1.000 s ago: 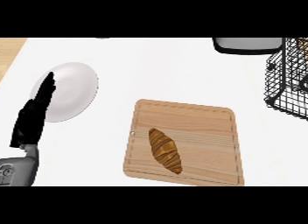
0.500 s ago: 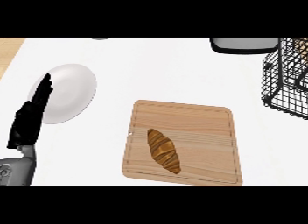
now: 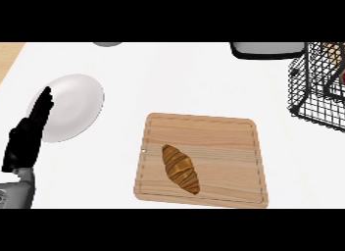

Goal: Pick the cupcake from the cutting board and place it in the tiered basket

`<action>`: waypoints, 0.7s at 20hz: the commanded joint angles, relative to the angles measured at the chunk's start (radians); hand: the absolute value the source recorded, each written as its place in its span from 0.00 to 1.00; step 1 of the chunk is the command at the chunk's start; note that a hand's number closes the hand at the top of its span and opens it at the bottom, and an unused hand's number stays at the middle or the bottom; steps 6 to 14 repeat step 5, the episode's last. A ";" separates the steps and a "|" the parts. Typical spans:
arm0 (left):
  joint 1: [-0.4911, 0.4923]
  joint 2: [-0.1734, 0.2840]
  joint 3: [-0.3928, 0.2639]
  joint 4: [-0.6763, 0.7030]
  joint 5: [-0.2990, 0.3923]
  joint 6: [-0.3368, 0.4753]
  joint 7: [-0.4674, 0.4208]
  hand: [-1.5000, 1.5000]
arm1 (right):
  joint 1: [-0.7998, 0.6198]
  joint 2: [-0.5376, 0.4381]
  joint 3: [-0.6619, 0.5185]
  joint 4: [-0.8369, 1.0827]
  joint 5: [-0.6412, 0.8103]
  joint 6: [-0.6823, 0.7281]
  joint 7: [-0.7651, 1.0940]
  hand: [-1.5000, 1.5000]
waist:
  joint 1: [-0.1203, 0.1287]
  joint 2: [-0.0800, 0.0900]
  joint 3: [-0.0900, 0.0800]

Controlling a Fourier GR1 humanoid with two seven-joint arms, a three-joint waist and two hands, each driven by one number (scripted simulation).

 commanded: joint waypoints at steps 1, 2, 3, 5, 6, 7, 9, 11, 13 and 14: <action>0.030 -0.021 -0.012 -0.021 -0.006 0.007 -0.003 0.50 | 0.194 -0.039 -0.149 -0.077 -0.124 0.125 -0.074 0.00 | -0.011 -0.002 0.001; 0.016 0.004 0.012 -0.013 0.008 -0.010 0.008 0.50 | 0.235 0.007 -0.182 -0.103 -0.150 0.108 -0.105 0.00 | -0.005 0.000 0.001; -0.016 0.011 0.018 -0.028 0.010 -0.007 0.024 0.50 | 0.243 -0.011 -0.226 -0.125 -0.185 0.138 -0.077 0.00 | -0.008 -0.001 0.000; -0.002 0.010 0.015 -0.036 0.009 -0.013 0.033 0.50 | 0.318 -0.022 -0.307 -0.087 -0.230 0.183 -0.158 0.00 | -0.003 0.001 0.001; -0.002 0.010 0.015 -0.036 0.009 -0.013 0.033 0.50 | 0.318 -0.022 -0.307 -0.087 -0.230 0.183 -0.158 0.00 | -0.003 0.001 0.001; -0.002 0.010 0.015 -0.036 0.009 -0.013 0.033 0.50 | 0.318 -0.022 -0.307 -0.087 -0.230 0.183 -0.158 0.00 | -0.003 0.001 0.001; -0.002 0.010 0.015 -0.036 0.009 -0.013 0.033 0.50 | 0.318 -0.022 -0.307 -0.087 -0.230 0.183 -0.158 0.00 | -0.003 0.001 0.001; -0.002 0.010 0.015 -0.036 0.009 -0.013 0.033 0.50 | 0.318 -0.022 -0.307 -0.087 -0.230 0.183 -0.158 0.00 | -0.003 0.001 0.001; -0.002 0.010 0.015 -0.036 0.009 -0.013 0.033 0.50 | 0.318 -0.022 -0.307 -0.087 -0.230 0.183 -0.158 0.00 | -0.003 0.001 0.001; -0.002 0.010 0.015 -0.036 0.009 -0.013 0.033 0.50 | 0.318 -0.022 -0.307 -0.087 -0.230 0.183 -0.158 0.00 | -0.003 0.001 0.001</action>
